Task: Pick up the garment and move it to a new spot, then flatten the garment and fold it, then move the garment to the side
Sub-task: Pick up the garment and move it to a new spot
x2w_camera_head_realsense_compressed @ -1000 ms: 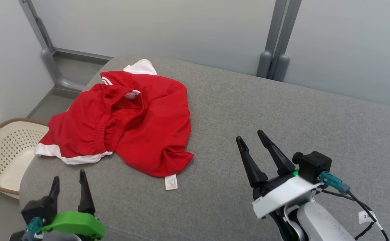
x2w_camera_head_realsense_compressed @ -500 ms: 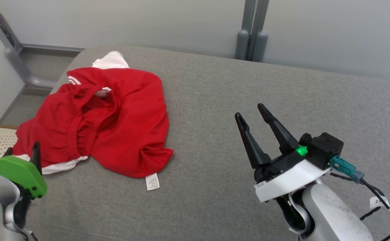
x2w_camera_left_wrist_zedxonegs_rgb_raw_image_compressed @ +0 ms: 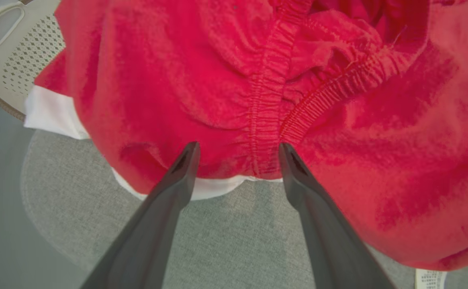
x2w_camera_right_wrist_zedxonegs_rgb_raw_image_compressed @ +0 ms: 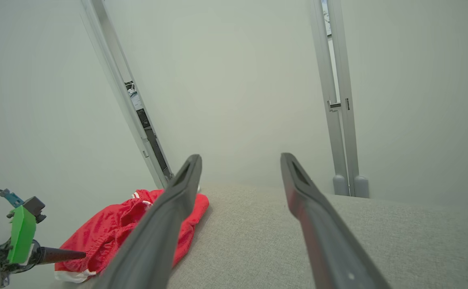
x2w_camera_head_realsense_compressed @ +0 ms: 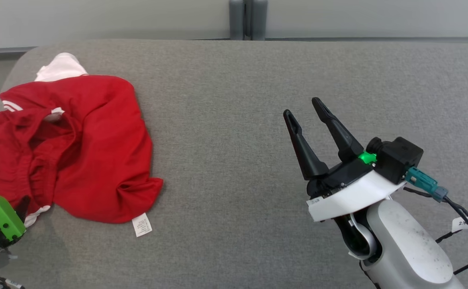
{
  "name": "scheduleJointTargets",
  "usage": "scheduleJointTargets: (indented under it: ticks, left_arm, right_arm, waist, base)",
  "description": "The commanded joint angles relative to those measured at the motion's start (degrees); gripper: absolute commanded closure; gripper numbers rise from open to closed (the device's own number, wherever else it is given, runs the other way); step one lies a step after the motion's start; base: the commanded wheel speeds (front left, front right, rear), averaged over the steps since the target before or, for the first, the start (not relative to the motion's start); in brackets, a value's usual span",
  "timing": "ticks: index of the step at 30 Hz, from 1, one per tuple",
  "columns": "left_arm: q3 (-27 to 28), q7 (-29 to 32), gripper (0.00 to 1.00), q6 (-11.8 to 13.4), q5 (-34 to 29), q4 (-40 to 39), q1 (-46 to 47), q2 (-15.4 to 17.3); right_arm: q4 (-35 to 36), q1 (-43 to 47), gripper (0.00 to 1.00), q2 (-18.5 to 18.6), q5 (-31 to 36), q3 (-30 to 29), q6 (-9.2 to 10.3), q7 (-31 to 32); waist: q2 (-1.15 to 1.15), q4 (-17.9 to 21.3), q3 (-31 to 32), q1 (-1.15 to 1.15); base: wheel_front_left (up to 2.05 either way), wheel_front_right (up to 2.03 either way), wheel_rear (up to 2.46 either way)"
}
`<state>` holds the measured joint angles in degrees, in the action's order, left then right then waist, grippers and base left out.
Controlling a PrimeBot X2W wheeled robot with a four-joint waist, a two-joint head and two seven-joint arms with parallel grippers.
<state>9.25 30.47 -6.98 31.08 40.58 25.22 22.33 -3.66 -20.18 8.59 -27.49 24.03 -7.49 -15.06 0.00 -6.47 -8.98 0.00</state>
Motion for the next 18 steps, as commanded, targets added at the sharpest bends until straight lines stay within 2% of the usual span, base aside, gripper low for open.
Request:
scheduleJointTargets:
  ticks: [1, 10, 11, 12, 13, 18]
  left_arm:
    - [0.2, 1.1, 0.0, -0.2, 0.8, 1.8, 1.3, 0.7]
    - [-0.7, 4.2, 0.0, -0.5, 3.3, 9.7, 2.1, 2.7]
    - [-1.0, 3.4, 0.5, -0.5, 3.0, 9.9, 2.0, 3.1]
    - [-1.1, 2.8, 0.84, -0.5, 2.8, 10.1, 2.0, 3.4]
    - [-1.4, 2.6, 1.0, -0.5, 2.9, 10.5, 2.0, 3.5]
    - [-4.0, 2.8, 1.0, -0.6, 2.4, 9.4, 1.5, 5.7]
  right_arm:
    - [0.4, -1.0, 0.0, 0.2, -0.1, 0.0, 0.0, -0.1]
    - [0.0, -1.2, 0.0, 0.5, -0.3, -0.3, 0.0, -0.1]
    - [-0.1, -1.1, 0.0, 0.5, -0.3, -0.4, 0.0, -0.1]
    - [-0.1, -1.0, 0.0, 0.5, -0.3, -0.4, 0.0, -0.1]
    - [-0.2, -0.9, 0.0, 0.5, -0.2, -0.5, 0.0, -0.1]
    - [-0.7, 0.3, 0.0, 0.1, -0.3, -0.9, 0.0, -0.1]
  waist:
    - [0.0, 3.6, -3.1, 0.0]
    - [0.0, 5.6, -3.3, 0.0]
    - [0.0, 5.7, -3.2, 0.0]
    - [0.0, 5.8, -3.0, 0.0]
    - [0.0, 5.8, -2.8, 0.0]
    - [0.0, 5.2, -0.9, 0.0]
  base:
    - [0.0, 0.0, 0.0]
    - [0.0, 0.0, 0.0]
    - [0.0, 0.0, 0.0]
    - [0.0, 0.0, 0.0]
    - [0.0, 0.0, 0.0]
    - [0.0, 0.0, 0.0]
